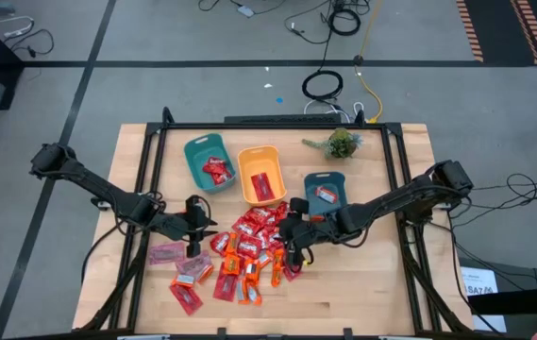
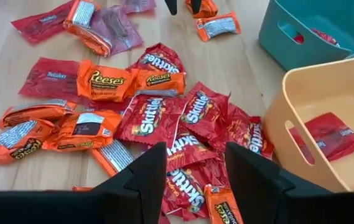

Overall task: Sort candy
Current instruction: Put the orange wrapper chocolate into the dark blue bin

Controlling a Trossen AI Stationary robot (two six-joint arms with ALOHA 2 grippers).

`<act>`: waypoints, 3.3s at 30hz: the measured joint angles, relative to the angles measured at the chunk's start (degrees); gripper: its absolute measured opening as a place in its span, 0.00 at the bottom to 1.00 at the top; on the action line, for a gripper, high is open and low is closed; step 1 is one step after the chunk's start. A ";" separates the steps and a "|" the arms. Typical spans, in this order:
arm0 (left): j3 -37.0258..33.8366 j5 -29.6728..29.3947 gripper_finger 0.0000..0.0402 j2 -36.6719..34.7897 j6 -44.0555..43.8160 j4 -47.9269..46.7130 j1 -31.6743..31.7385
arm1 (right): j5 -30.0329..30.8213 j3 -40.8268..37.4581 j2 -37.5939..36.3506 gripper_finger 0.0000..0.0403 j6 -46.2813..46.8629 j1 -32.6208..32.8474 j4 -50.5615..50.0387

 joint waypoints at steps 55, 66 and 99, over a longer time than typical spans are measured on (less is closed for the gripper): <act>0.04 -0.02 0.32 0.02 -0.02 1.29 0.00 | -8.54 0.00 0.03 0.60 8.32 -8.17 -3.98; 0.07 -0.04 0.32 0.04 0.07 1.64 0.00 | -8.51 0.42 6.30 0.60 1.91 -6.90 -3.58; 0.07 -0.26 0.32 0.02 -0.04 1.61 -0.04 | -5.77 7.15 15.72 0.19 -2.05 -7.01 -17.55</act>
